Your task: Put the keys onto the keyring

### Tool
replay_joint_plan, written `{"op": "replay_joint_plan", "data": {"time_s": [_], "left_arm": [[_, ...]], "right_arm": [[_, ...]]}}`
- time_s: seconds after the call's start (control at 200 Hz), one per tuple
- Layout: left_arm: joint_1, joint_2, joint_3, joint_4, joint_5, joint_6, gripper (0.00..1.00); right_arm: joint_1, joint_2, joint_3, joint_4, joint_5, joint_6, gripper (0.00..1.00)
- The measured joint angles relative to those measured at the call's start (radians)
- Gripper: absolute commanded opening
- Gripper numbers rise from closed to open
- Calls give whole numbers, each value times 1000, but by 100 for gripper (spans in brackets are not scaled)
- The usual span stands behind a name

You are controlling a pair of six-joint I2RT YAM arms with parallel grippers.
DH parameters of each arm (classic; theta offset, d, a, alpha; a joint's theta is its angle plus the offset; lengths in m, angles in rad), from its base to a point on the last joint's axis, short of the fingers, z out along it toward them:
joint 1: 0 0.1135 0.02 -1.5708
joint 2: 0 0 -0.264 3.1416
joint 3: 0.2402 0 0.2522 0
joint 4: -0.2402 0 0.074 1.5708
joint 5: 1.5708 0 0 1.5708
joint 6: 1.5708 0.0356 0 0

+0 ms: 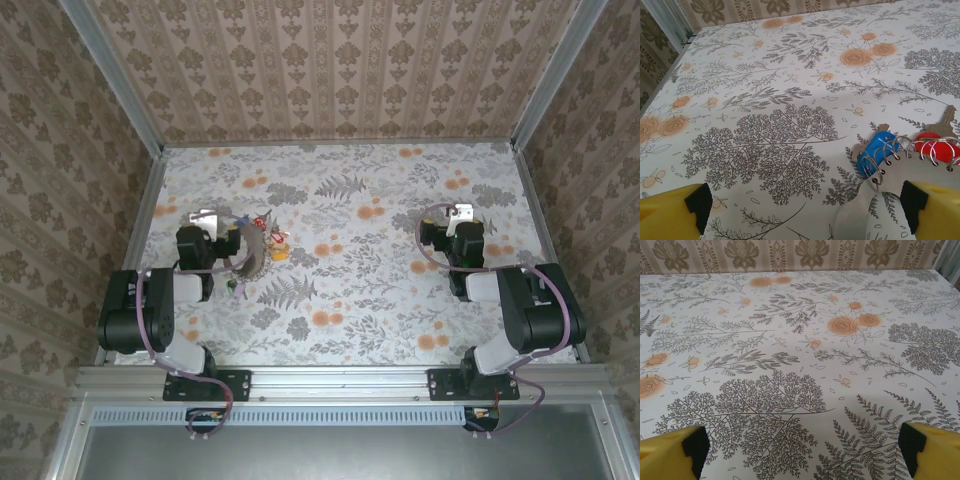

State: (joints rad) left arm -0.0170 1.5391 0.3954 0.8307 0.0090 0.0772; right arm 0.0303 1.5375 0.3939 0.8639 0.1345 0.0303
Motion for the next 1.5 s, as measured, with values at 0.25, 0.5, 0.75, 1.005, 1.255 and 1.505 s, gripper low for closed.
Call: {"op": "replay_joint_plan", "data": {"time_s": [0.25, 0.5, 0.75, 1.005, 1.255, 1.505], "left_arm": [[0, 0, 0, 0, 2, 0, 100], [0, 0, 0, 0, 2, -3, 100], [0, 0, 0, 0, 2, -3, 100], [0, 0, 0, 0, 2, -4, 100], [-17, -147, 45, -216, -74, -32, 100], [-23, -512, 299, -673, -99, -216, 100]], "right_arm": [[0, 0, 0, 0, 0, 0, 100], [0, 0, 0, 0, 0, 0, 100], [0, 0, 0, 0, 0, 0, 100], [0, 0, 0, 0, 0, 0, 100], [-1, -134, 43, -216, 22, 23, 99], [-14, -473, 329, -770, 180, 269, 95]]}}
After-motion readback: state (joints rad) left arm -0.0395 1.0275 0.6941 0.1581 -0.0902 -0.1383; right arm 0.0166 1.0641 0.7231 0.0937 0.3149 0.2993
